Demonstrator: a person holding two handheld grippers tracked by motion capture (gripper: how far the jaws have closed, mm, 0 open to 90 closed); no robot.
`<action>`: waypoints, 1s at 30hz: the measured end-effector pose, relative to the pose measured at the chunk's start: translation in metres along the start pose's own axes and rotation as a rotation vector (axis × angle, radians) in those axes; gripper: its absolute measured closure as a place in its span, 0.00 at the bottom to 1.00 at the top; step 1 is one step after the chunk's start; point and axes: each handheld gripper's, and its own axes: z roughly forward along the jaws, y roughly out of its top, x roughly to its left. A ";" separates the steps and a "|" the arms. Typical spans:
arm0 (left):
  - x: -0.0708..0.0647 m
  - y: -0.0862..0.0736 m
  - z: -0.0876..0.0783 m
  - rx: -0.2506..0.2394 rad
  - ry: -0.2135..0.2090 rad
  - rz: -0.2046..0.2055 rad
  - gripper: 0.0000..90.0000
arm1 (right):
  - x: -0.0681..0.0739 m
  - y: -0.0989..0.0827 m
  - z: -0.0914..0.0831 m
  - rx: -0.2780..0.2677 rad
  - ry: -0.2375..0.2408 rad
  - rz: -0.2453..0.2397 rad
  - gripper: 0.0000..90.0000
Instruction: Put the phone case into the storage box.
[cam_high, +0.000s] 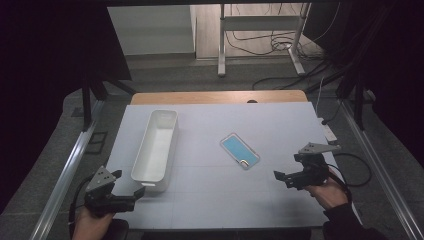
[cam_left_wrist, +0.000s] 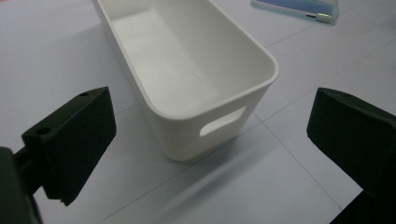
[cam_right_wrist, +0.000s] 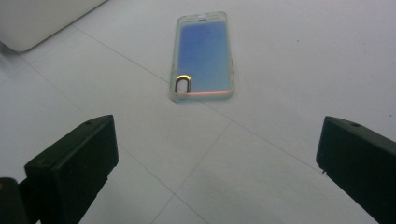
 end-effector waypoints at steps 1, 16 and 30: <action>0.000 0.000 0.000 0.000 0.000 0.000 0.03 | 0.001 0.001 0.002 0.002 0.001 -0.004 0.00; 0.000 0.000 0.000 -0.004 -0.007 0.001 0.03 | 0.003 0.012 0.020 0.038 0.019 -0.027 0.00; 0.001 -0.001 -0.001 -0.008 -0.013 0.002 0.03 | 0.004 0.024 0.037 0.071 0.023 -0.034 0.00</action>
